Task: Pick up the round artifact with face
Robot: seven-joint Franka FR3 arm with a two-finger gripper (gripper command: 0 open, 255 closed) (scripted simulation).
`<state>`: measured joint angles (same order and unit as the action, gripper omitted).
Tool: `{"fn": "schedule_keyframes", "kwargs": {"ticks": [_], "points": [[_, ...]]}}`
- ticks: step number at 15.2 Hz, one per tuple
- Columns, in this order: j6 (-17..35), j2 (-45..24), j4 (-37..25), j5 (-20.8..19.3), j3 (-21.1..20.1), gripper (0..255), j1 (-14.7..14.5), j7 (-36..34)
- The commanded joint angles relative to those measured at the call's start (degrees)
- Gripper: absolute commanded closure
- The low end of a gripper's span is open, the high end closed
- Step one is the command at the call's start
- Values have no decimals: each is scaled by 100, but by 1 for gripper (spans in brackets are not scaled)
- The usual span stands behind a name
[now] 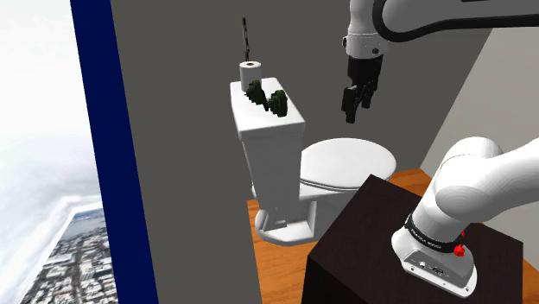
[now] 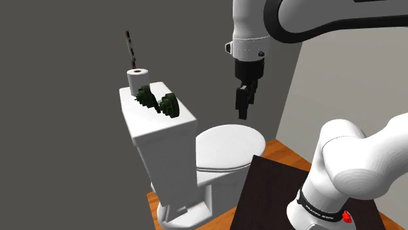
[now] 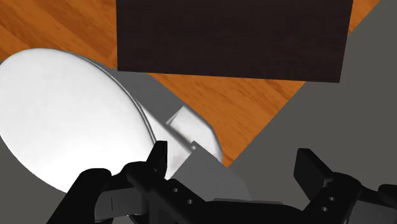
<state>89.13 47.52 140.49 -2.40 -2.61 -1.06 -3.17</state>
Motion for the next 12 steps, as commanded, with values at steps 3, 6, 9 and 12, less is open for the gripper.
{"fn": "schedule_keyframes", "kwargs": {"ticks": [3, 6, 9, 12], "points": [[356, -367, -140, 48, -39, 0, 42, -153], [847, -926, -401, 103, -93, 0, 110, -373], [1282, -1486, -722, 135, -140, 0, 177, -587], [1659, -2042, -1098, 149, -179, 0, 245, -796]]}}
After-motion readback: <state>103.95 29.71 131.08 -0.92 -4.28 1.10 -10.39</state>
